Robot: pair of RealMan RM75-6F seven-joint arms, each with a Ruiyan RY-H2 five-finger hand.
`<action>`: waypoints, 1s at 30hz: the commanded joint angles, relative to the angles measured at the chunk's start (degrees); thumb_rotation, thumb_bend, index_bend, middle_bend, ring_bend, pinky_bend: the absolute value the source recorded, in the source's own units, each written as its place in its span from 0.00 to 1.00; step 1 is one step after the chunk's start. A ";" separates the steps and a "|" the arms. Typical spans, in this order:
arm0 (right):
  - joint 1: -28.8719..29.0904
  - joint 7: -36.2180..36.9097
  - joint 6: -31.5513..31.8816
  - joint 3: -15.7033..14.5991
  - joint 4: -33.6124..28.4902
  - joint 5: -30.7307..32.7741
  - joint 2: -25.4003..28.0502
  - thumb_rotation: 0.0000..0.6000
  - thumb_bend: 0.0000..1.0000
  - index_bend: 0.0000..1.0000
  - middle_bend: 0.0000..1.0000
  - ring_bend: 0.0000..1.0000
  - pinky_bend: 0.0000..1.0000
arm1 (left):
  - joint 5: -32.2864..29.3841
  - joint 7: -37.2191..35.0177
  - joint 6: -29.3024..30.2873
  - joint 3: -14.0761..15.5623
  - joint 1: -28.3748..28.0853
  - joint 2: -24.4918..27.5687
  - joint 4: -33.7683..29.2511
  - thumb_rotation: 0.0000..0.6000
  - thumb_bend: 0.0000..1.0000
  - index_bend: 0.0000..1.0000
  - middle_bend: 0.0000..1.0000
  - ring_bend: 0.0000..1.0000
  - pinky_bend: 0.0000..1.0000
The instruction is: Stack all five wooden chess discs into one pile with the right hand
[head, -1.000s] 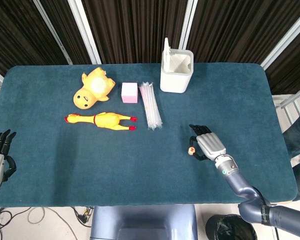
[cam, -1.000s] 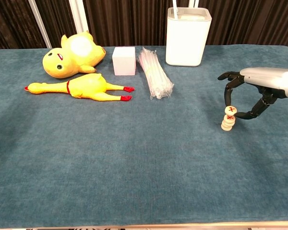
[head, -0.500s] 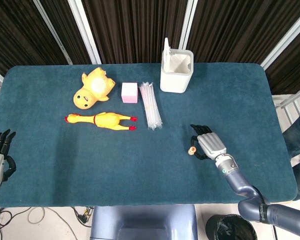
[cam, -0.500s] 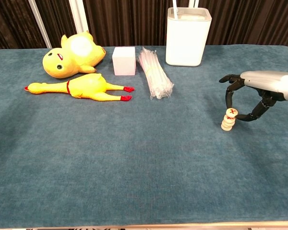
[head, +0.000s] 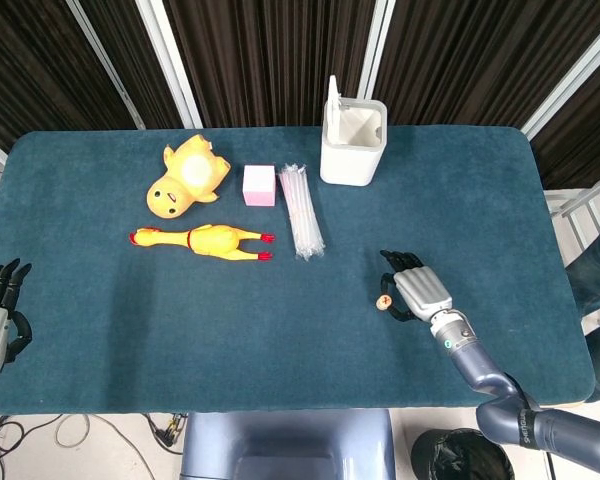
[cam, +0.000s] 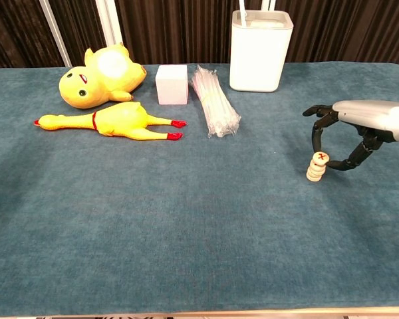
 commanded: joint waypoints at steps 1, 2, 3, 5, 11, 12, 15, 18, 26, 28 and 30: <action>0.03 -0.05 0.09 -0.03 0.00 0.01 -0.07 1.00 0.39 0.50 0.00 0.00 0.09 | -0.01 0.03 0.00 0.00 0.00 -0.01 0.02 1.00 0.82 0.07 0.00 0.00 0.06; 0.05 -0.06 0.04 -0.06 0.01 0.03 -0.08 1.00 0.39 0.49 0.00 0.00 0.09 | -0.02 0.05 -0.01 -0.01 -0.01 -0.02 0.02 1.00 0.82 0.07 0.00 0.00 0.06; 0.07 -0.16 0.01 -0.12 0.04 0.06 -0.12 1.00 0.39 0.49 0.00 0.00 0.09 | -0.03 0.04 -0.02 -0.02 -0.01 -0.03 0.03 1.00 0.82 0.07 0.00 0.00 0.06; 0.15 -0.44 -0.10 -0.23 0.20 0.20 -0.23 1.00 0.39 0.48 0.00 0.00 0.09 | -0.04 0.05 -0.03 -0.01 -0.02 -0.03 0.02 1.00 0.82 0.07 0.00 0.00 0.06; 0.21 -0.61 -0.09 -0.29 0.32 0.48 -0.38 1.00 0.39 0.42 0.00 0.00 0.09 | -0.04 0.04 -0.05 -0.01 -0.02 0.00 0.03 1.00 0.82 0.07 0.00 0.00 0.06; 0.23 -0.65 -0.08 -0.28 0.31 0.53 -0.36 1.00 0.39 0.41 0.00 0.00 0.09 | -0.07 0.10 -0.05 -0.02 -0.02 -0.02 0.05 1.00 0.82 0.07 0.00 0.00 0.06; 0.23 -0.72 0.07 -0.20 0.22 0.67 -0.24 1.00 0.39 0.41 0.00 0.00 0.09 | -0.07 0.09 -0.05 -0.02 -0.02 -0.02 0.01 1.00 0.82 0.07 0.00 0.00 0.06; 0.11 -0.61 0.31 -0.16 -0.18 0.68 0.16 1.00 0.39 0.40 0.00 0.00 0.09 | -0.04 -0.02 -0.06 -0.01 -0.01 0.02 0.00 1.00 0.82 0.07 0.00 0.00 0.06; -0.65 -1.40 3.34 1.15 -5.77 0.15 5.14 1.00 0.39 0.29 0.00 0.00 0.09 | -0.16 0.21 -0.07 -0.05 -0.03 -0.10 0.10 1.00 0.82 0.07 0.00 0.00 0.06; -1.21 -2.57 4.61 1.38 -8.79 0.22 7.84 1.00 0.39 0.25 0.00 0.00 0.09 | -0.03 -0.06 -0.05 -0.03 -0.02 -0.02 0.05 1.00 0.82 0.07 0.00 0.00 0.06; -2.17 -3.62 6.30 1.25 -11.67 -0.04 10.34 1.00 0.39 0.21 0.00 0.00 0.09 | 0.03 -0.12 -0.05 0.00 -0.02 0.01 0.08 1.00 0.82 0.07 0.00 0.00 0.06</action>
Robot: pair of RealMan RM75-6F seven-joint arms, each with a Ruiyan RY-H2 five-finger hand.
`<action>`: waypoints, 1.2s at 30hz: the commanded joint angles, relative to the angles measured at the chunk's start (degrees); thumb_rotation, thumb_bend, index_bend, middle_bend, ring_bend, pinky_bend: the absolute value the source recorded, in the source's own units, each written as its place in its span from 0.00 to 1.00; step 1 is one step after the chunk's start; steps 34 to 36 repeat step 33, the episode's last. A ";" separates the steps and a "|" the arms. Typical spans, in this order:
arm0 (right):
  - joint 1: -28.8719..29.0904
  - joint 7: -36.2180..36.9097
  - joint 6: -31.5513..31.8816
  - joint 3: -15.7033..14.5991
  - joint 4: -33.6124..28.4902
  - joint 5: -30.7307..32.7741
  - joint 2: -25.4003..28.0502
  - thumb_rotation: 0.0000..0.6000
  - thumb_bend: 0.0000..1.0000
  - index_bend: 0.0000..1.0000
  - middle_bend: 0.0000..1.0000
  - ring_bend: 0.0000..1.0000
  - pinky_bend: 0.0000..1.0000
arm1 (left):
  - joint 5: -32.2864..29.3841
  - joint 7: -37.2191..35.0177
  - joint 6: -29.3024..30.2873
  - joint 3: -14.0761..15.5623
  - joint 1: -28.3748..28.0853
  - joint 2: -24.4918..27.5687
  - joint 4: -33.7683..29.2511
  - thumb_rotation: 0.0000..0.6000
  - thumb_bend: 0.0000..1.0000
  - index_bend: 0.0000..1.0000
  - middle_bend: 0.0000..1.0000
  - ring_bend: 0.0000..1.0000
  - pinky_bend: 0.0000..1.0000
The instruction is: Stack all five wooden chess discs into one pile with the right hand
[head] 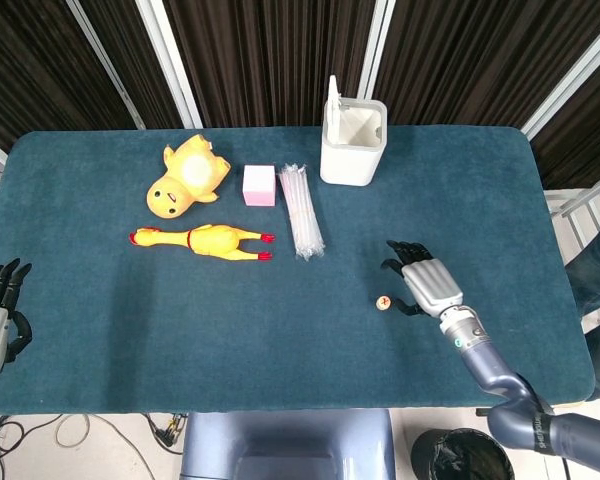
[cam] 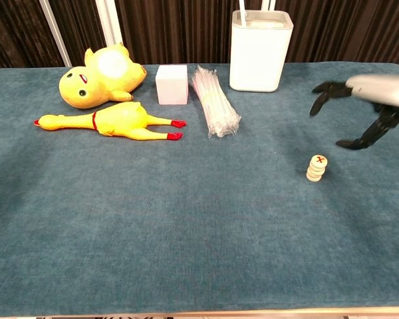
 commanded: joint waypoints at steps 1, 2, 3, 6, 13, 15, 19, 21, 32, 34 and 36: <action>-2.16 -2.16 3.92 0.04 -5.94 -0.63 5.25 1.00 0.39 0.19 0.00 0.00 0.09 | 0.07 -0.08 0.01 0.02 0.00 0.01 0.02 1.00 0.82 0.07 0.00 0.00 0.06; -3.19 -2.18 5.46 -0.21 -7.55 -1.22 6.60 1.00 0.39 0.16 0.00 0.00 0.08 | 0.11 -0.16 0.02 0.04 0.01 0.03 0.00 1.00 0.82 0.07 0.00 0.00 0.06; -4.39 -1.85 7.17 -0.57 -9.05 -2.03 7.82 1.00 0.39 0.14 0.00 0.00 0.08 | 0.15 -0.22 0.02 0.05 0.01 0.05 0.00 1.00 0.82 0.07 0.00 0.00 0.06; -8.49 -0.37 13.27 -1.99 -11.51 -5.42 10.40 1.00 0.39 0.11 0.00 0.00 0.07 | 0.22 -0.19 0.16 0.06 0.07 0.06 -0.02 1.00 0.82 0.07 0.00 0.00 0.06; -20.33 3.55 29.77 -7.50 -9.82 -14.19 11.27 1.00 0.39 0.09 0.00 0.00 0.07 | 0.89 0.42 0.27 0.47 0.12 -0.04 -0.32 1.00 0.82 0.07 0.00 0.00 0.06; -22.98 4.15 33.29 -8.69 -7.96 -15.83 10.31 1.00 0.39 0.09 0.00 0.00 0.07 | 0.99 0.68 0.08 0.56 0.02 -0.18 -0.26 1.00 0.82 0.07 0.00 0.00 0.06; -27.07 4.26 38.55 -10.03 -3.94 -17.70 8.21 1.00 0.39 0.09 0.00 0.00 0.07 | 0.78 0.90 -0.39 0.61 -0.16 -0.38 -0.10 1.00 0.82 0.07 0.00 0.00 0.06; -28.42 3.98 40.26 -10.10 -2.31 -17.77 7.50 1.00 0.39 0.08 0.00 0.00 0.07 | 0.81 0.98 -0.46 0.62 -0.22 -0.48 0.02 1.00 0.82 0.07 0.00 0.00 0.06; -31.58 4.05 43.07 -8.56 0.23 -18.08 6.76 1.00 0.39 0.08 0.00 0.00 0.07 | 1.74 0.82 0.10 0.65 -0.36 -1.42 1.15 1.00 0.82 0.07 0.00 0.00 0.06; -31.58 4.08 42.81 -8.50 0.19 -18.19 6.76 1.00 0.39 0.08 0.00 0.00 0.07 | 1.85 0.78 0.16 0.68 -0.35 -1.43 1.15 1.00 0.82 0.07 0.00 0.00 0.06; -31.58 4.08 42.81 -8.50 0.19 -18.19 6.76 1.00 0.39 0.08 0.00 0.00 0.07 | 1.85 0.78 0.16 0.68 -0.35 -1.43 1.15 1.00 0.82 0.07 0.00 0.00 0.06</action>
